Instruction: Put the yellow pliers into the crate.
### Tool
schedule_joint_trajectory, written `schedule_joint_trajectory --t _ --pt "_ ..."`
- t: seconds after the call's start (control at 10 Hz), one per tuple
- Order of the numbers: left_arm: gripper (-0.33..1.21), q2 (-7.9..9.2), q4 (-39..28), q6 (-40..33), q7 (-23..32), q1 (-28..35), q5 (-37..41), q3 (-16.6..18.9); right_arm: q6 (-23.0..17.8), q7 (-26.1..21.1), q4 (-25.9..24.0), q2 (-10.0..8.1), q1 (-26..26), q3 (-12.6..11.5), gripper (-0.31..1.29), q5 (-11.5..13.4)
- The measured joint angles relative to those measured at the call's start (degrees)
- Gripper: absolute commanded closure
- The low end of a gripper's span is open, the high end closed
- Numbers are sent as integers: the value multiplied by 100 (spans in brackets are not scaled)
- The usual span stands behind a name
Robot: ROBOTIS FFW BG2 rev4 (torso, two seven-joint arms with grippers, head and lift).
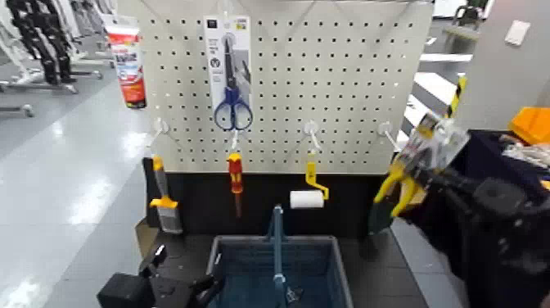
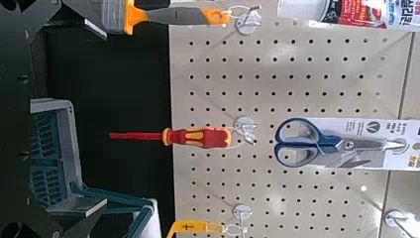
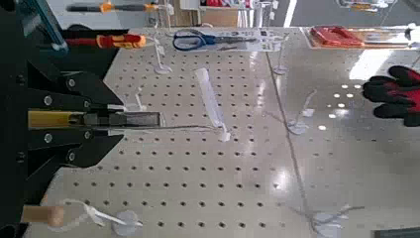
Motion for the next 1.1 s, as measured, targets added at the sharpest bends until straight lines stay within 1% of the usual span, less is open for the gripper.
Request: schedule_joint_trajectory --t 0.3,0.6,0.8,1.1 --pt "13 7 0 1 0 0 0 0 -83 -2 420 211 290 382 105 53" --pt "13 8 0 -8 -1 8 0 8 -300 -68 896 335 456 744 105 116" --pt "13 14 -5 -14 -8 17 0 8 -422 -69 1209 387 487 1005 105 163" --pt "13 17 -9 -17 -9 12 0 -7 -534 -88 1565 393 450 1316 105 174"
